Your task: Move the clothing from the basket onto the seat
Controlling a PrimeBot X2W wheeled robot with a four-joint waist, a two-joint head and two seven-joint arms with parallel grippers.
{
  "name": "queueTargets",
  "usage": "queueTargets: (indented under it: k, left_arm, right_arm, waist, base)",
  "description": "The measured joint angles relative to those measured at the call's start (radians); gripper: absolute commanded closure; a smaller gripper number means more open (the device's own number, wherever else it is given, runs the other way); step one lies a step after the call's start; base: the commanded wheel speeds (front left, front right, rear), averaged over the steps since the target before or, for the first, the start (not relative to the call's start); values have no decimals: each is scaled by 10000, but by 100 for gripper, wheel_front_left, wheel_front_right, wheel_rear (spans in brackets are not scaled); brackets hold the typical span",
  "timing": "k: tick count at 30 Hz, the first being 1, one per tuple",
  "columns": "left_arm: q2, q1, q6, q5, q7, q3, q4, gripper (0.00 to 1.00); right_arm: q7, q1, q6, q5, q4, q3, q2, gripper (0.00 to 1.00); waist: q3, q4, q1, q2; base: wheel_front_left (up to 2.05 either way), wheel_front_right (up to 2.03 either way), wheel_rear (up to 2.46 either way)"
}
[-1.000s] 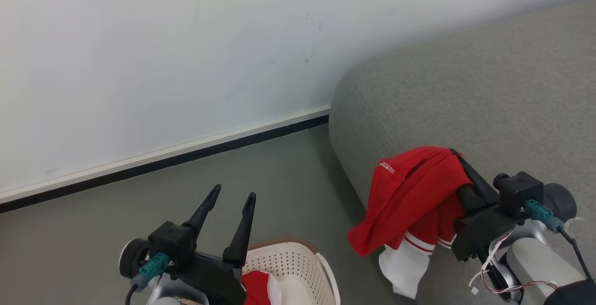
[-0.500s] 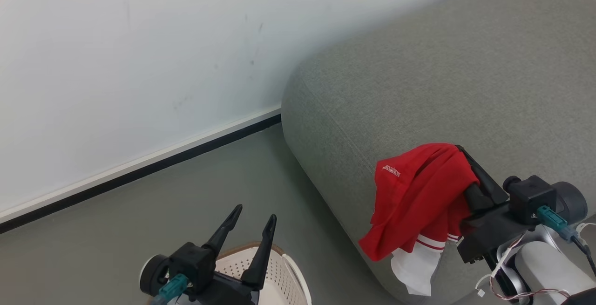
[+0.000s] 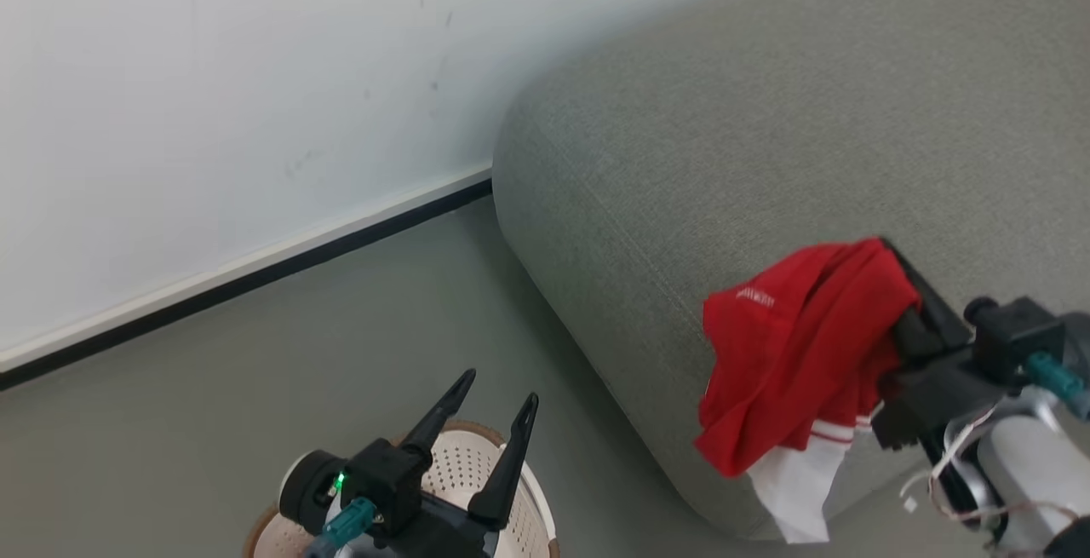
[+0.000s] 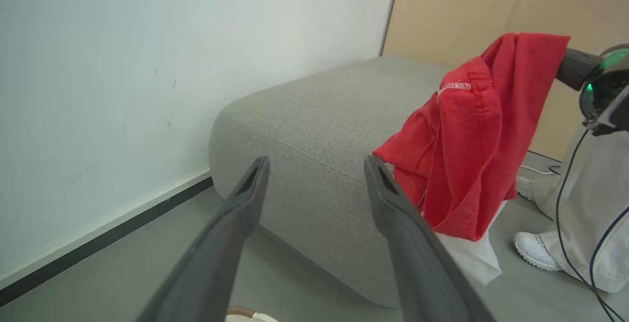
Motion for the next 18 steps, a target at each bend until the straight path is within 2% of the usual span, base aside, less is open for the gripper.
queueTargets:
  k: [8, 12, 18]
  left_arm:
    - [119, -526, 13, 176, 178, 35, -385, 0]
    - [230, -927, 86, 255, 301, 119, -700, 0]
    - [286, -1476, 222, 318, 518, 383, -1220, 0]
  right_arm:
    - [0, -1967, 359, 90, 673, -364, 0, 100]
    - [25, -3282, 600, 105, 1127, -573, 6, 100]
    - [201, -5447, 792, 226, 1894, -1198, -128, 100]
  waist:
    - [607, 244, 1, 0]
    - [1025, 428, 1, 0]
    - [1741, 752, 2, 1]
  base:
    - [0, 0, 0]
    - [0, 0, 0]
    - [0, 0, 0]
